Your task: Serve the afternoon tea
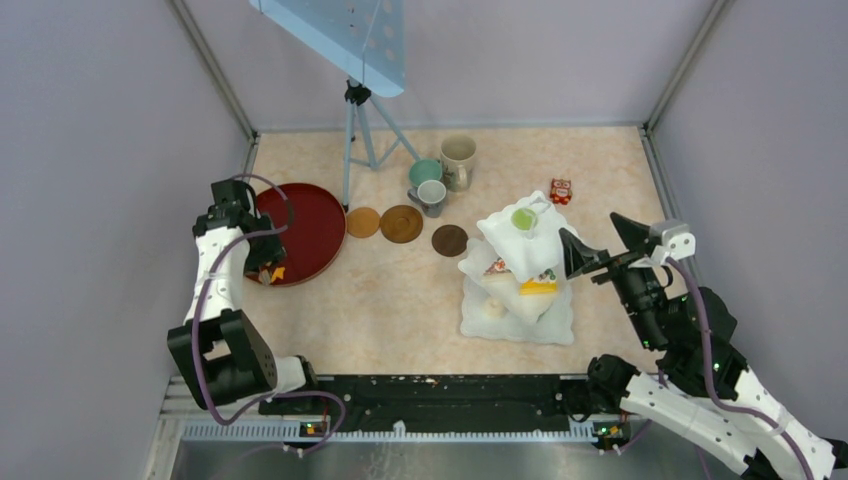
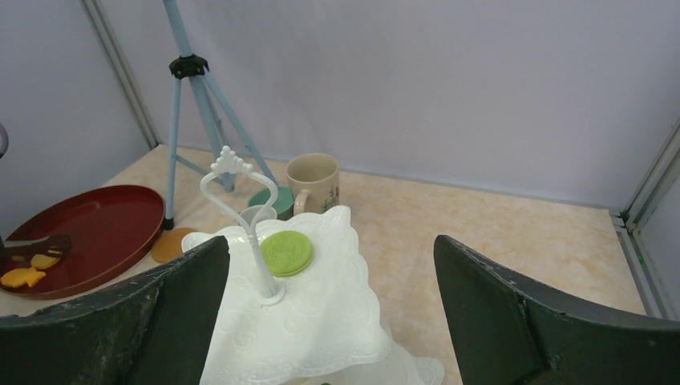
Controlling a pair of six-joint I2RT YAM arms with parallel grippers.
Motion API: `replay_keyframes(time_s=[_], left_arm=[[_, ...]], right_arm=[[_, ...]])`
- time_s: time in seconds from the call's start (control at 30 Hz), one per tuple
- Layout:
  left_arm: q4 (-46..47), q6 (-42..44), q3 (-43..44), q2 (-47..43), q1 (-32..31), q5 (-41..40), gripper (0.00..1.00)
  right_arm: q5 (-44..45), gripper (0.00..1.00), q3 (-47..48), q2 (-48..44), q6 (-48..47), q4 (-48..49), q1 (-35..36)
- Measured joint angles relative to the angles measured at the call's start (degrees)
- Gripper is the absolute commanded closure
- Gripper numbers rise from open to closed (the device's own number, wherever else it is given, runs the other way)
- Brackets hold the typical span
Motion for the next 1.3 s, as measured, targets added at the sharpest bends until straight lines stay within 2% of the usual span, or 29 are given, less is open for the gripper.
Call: replay_keyframes(time_s=[0.17,0.37,0.67,1.1,1.3], left_arm=[[-0.2,-0.1,0.0,0.7,0.1,1.1,0.45],[-2.4,-1.2,0.0,1.0,0.1,2.1,0.41],[-4.6,-3.3,0.0,1.0,0.1,2.8,0.41],[-4.8,-4.8,-0.3,1.0,0.1,5.5,0.47],[-4.4,-5.2,-0.9,1.5,0.2,9.6,0.48]], right_arm=[[0.0,0.04,0.0,-0.6,0.0,0.0,0.0],[0.0,0.04,0.0,-0.7,0.0,0.0,0.0],[0.1,0.04,0.0,-1.5,-0.1,0.0,0.0],[0.3,0.04,-0.3,-1.7,-0.5,0.0,0.0],[0.4,0.04,-0.3,-1.7,-0.5,0.0,0.0]])
